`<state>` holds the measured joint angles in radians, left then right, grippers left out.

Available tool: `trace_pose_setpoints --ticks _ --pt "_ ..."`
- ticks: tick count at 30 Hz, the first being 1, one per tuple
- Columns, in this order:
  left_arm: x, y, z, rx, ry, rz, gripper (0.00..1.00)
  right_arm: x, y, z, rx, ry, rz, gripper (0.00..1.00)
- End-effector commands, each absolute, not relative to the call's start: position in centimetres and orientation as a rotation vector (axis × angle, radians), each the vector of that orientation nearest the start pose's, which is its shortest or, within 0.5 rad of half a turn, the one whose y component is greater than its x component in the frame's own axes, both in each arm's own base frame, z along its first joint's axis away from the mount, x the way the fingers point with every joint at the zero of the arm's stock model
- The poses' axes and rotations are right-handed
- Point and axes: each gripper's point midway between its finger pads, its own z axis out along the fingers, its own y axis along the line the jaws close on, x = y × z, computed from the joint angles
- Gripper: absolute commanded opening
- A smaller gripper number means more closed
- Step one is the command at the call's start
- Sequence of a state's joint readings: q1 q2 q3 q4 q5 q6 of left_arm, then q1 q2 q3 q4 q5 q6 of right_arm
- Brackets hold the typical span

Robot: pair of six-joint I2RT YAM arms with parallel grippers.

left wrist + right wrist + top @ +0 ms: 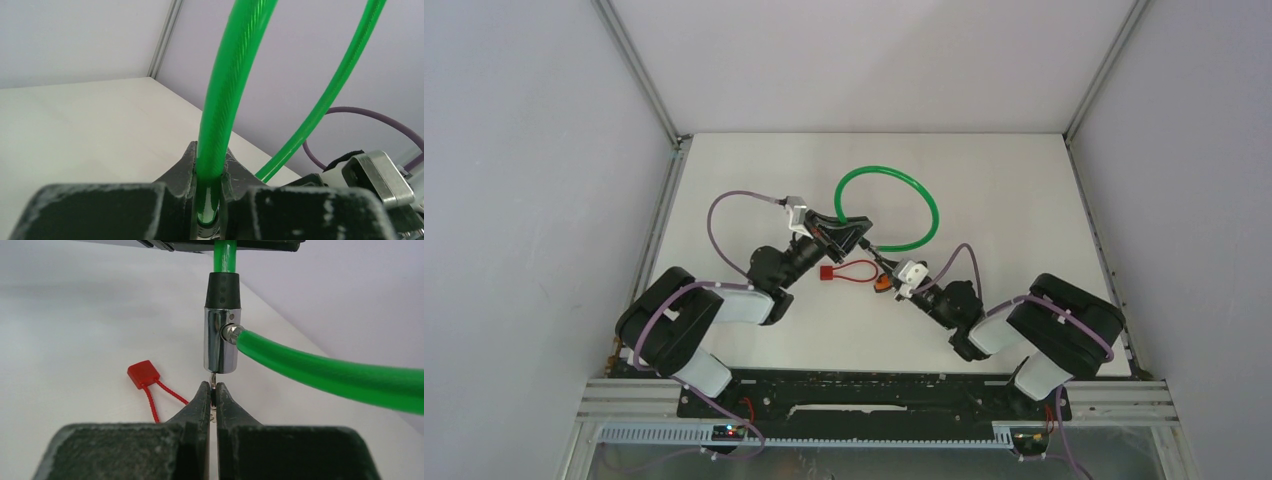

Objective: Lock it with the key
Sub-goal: Lock the lock.

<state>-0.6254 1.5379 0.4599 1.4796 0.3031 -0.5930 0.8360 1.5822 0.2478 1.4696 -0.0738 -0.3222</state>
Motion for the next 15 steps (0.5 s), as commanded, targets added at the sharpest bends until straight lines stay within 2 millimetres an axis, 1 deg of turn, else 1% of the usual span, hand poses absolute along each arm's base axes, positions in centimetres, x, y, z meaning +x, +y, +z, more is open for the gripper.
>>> trace_pose_setpoints --ticks 1,5,10,13,15 --pt "27.9 -29.8 29.3 0.319 1.08 -1.274 0.0 27.8 28.9 16.7 -0.811 1.119 0.286 0.0" --pt "27.9 -29.7 29.3 0.319 1.077 -1.269 0.0 27.9 28.9 16.3 -0.822 1.123 0.257 0.0" --pt "27.8 -29.3 29.4 0.312 1.071 -1.248 0.0 27.9 29.5 14.9 -0.862 1.137 0.267 0.0" --pt "27.6 -28.9 29.6 0.317 1.058 -1.226 0.0 28.0 29.6 14.4 -0.876 1.145 0.299 0.0" --pt "27.6 -28.6 29.7 0.312 1.05 -1.204 0.0 27.8 29.8 14.1 -0.89 1.143 0.352 0.0"
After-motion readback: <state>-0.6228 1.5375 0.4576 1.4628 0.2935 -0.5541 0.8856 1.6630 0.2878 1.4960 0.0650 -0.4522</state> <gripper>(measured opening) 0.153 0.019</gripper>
